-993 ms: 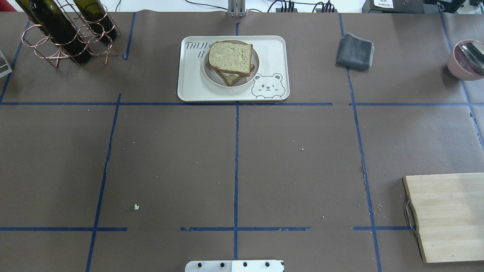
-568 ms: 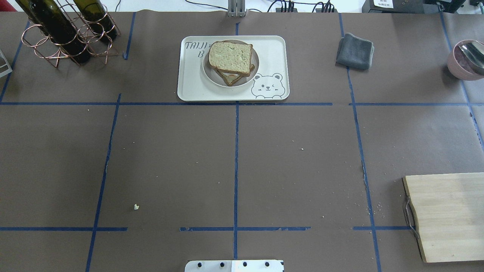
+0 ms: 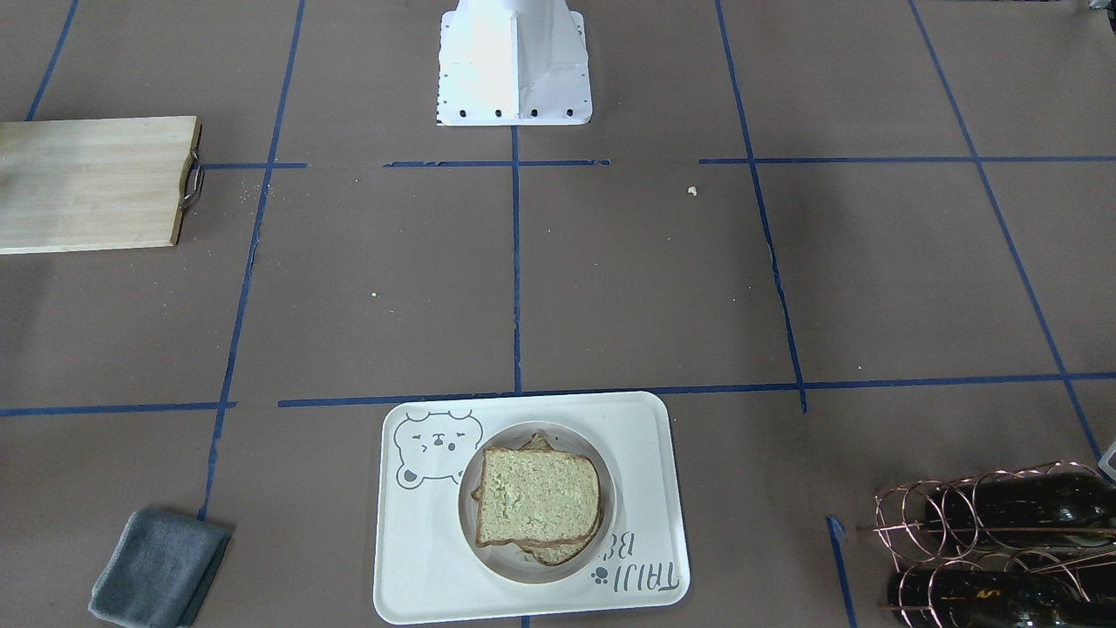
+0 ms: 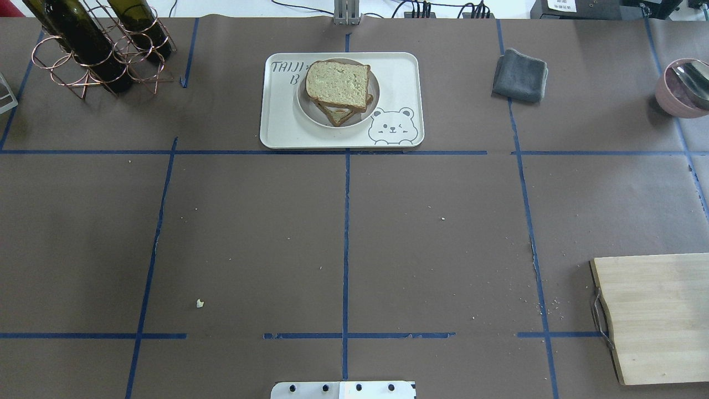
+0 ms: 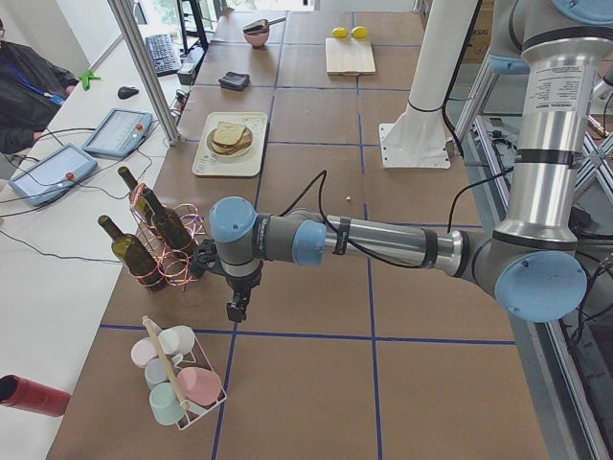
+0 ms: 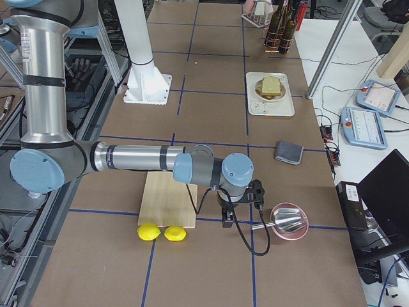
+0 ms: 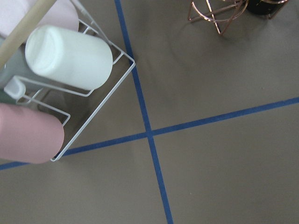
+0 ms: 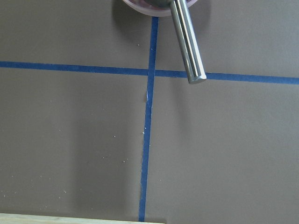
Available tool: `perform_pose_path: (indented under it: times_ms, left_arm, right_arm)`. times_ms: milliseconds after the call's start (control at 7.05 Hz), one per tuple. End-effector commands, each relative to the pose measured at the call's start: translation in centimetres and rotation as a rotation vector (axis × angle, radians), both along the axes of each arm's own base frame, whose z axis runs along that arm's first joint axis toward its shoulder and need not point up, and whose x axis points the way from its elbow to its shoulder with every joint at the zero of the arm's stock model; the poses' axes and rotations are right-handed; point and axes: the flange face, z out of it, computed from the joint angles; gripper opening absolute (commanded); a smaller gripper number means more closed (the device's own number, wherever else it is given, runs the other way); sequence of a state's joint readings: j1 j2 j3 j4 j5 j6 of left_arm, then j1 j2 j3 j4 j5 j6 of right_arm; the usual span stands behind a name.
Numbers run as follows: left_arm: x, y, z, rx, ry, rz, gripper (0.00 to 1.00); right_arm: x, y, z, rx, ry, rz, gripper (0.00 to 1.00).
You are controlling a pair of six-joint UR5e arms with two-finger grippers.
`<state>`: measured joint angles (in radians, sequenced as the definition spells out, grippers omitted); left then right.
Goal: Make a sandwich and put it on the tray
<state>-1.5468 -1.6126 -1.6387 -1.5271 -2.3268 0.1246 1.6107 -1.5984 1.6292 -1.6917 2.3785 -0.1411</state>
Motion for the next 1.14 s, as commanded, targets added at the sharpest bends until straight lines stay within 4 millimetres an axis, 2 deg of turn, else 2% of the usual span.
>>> perform_pose_path:
  times_ms: [0, 568, 709, 851, 993]
  left_arm:
    - [-0.5, 2.3, 2.1, -0.065, 0.002, -0.003, 1.00]
    - [-0.5, 2.8, 1.8, -0.063, 0.000, -0.007, 1.00]
    - [-0.6, 3.3, 1.6, -0.059, 0.001, -0.009, 1.00]
    - [-0.7, 4.2, 0.6, -0.042, -0.001, -0.012, 1.00]
    - [-0.7, 4.4, 0.8, -0.046, -0.001, -0.012, 1.00]
  right_arm:
    - [0.0, 0.0, 0.3, -0.019, -0.003, 0.014, 1.00]
    - [-0.1, 1.5, 1.1, -0.034, 0.000, 0.019, 1.00]
    - [-0.1, 1.6, 0.4, -0.029, 0.001, 0.027, 1.00]
    - [-0.1, 1.5, -0.7, -0.029, 0.004, 0.050, 1.00]
    - [0.0, 1.2, -1.5, -0.020, 0.004, 0.058, 1.00]
